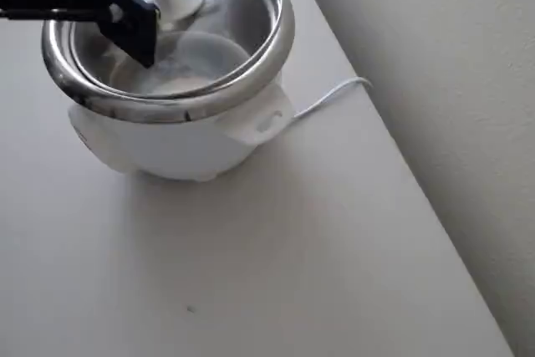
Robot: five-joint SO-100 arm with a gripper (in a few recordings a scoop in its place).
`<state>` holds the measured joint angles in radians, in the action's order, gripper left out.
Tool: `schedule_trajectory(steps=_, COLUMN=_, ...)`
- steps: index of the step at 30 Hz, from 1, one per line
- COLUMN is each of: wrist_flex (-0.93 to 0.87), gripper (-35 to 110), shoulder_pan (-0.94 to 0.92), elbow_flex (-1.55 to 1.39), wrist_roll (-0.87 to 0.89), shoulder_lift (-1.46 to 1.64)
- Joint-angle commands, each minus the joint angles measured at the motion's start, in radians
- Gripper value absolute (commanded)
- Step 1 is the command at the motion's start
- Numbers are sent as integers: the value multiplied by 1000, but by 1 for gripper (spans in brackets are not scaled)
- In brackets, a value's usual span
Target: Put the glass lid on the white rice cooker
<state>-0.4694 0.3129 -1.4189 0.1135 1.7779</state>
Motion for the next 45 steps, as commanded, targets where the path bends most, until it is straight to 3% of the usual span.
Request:
schedule_trajectory(steps=1, wrist_flex=-61, gripper=0, shoulder_pan=-18, elbow_flex=247, wrist_roll=-14, shoulder_lift=-6)
schedule_trajectory(steps=17, wrist_flex=-132, gripper=7, shoulder_pan=-2, elbow_flex=232, wrist_roll=-12, shoulder_lift=11)
schedule_trajectory(steps=20, wrist_flex=-144, gripper=17, shoulder_pan=14, elbow_flex=98, wrist_roll=-6, shoulder_lift=67)
schedule_trajectory(steps=31, wrist_flex=-210, gripper=20, shoulder_pan=49, elbow_flex=-314, wrist_roll=-31, shoulder_lift=279)
schedule_trajectory(steps=45, wrist_flex=-454, gripper=17, shoulder_pan=-256, elbow_flex=-411, wrist_roll=-164, shoulder_lift=673)
